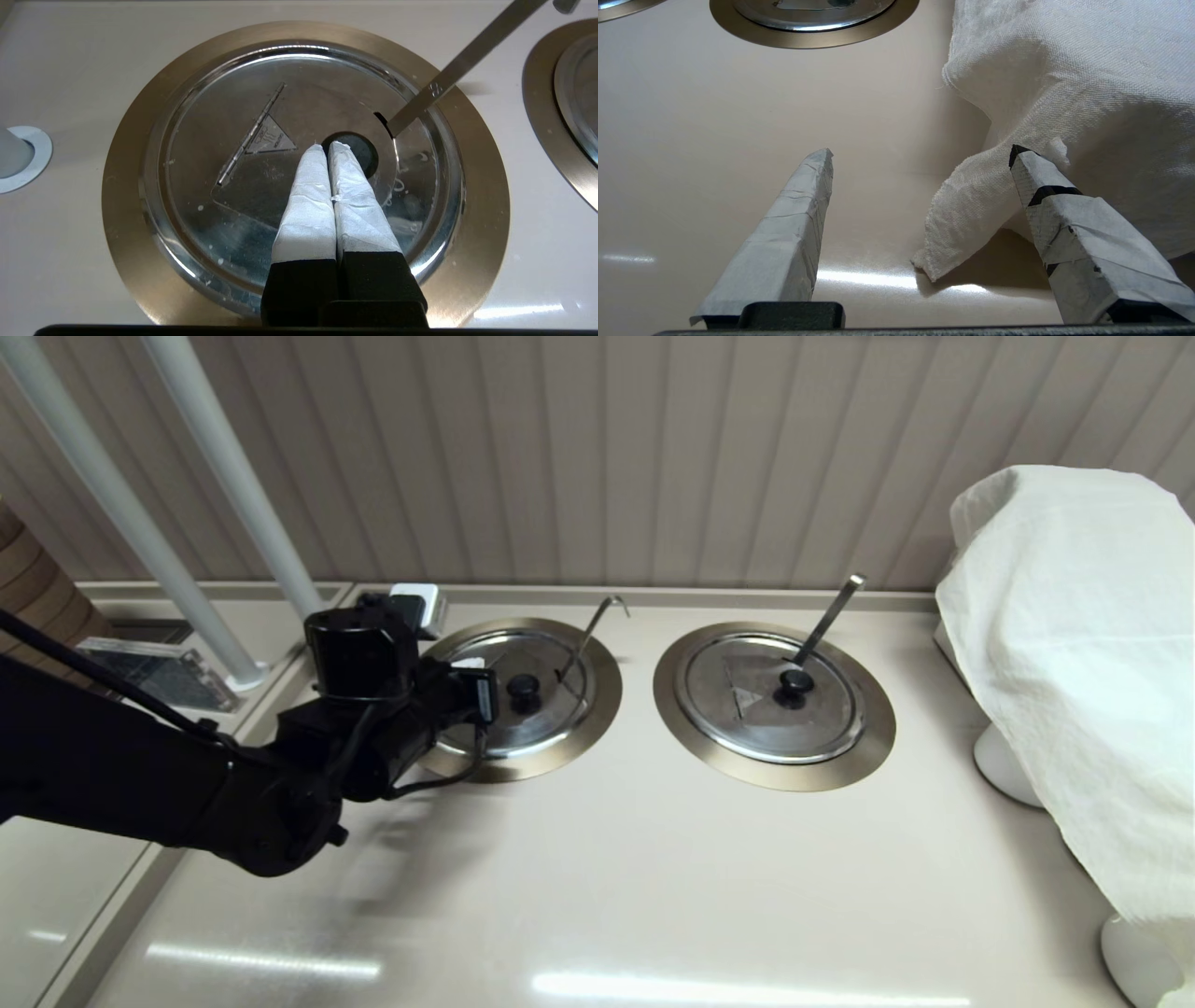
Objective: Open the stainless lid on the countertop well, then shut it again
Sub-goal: Open the lid
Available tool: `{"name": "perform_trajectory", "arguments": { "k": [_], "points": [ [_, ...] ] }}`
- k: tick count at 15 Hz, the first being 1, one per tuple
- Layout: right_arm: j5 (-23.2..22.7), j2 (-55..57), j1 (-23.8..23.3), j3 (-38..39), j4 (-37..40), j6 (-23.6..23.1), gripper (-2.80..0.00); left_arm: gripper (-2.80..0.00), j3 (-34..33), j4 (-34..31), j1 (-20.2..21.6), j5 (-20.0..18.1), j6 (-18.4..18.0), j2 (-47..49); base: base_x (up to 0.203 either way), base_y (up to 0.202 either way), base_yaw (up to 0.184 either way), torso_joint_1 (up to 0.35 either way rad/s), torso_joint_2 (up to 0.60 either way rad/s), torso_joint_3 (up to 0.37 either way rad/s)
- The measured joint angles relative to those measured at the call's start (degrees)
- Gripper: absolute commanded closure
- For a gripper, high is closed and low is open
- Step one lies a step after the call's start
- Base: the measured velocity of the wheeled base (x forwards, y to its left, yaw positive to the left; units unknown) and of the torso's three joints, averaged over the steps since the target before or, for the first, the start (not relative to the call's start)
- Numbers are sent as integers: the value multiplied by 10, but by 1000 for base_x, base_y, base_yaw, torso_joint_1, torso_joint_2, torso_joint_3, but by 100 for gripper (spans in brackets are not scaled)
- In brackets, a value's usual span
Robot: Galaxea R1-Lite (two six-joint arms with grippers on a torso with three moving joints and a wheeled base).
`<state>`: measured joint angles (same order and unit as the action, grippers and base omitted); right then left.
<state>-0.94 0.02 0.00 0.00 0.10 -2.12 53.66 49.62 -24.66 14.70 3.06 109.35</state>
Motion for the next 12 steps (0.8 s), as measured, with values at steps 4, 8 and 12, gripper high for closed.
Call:
{"name": "perform_trajectory", "arguments": {
  "k": [4,8,12],
  "points": [
    [0,0,0,0,0,0,-280,0,5,42,-2,6,11,34,0,0,0,0,0,0],
    [0,0,0,0,0,0,-280,-280,3,57,-2,9,18,49,0,0,0,0,0,0],
    [0,0,0,0,0,0,-280,-280,4,56,-5,14,16,52,0,0,0,0,0,0]
  ]
}}
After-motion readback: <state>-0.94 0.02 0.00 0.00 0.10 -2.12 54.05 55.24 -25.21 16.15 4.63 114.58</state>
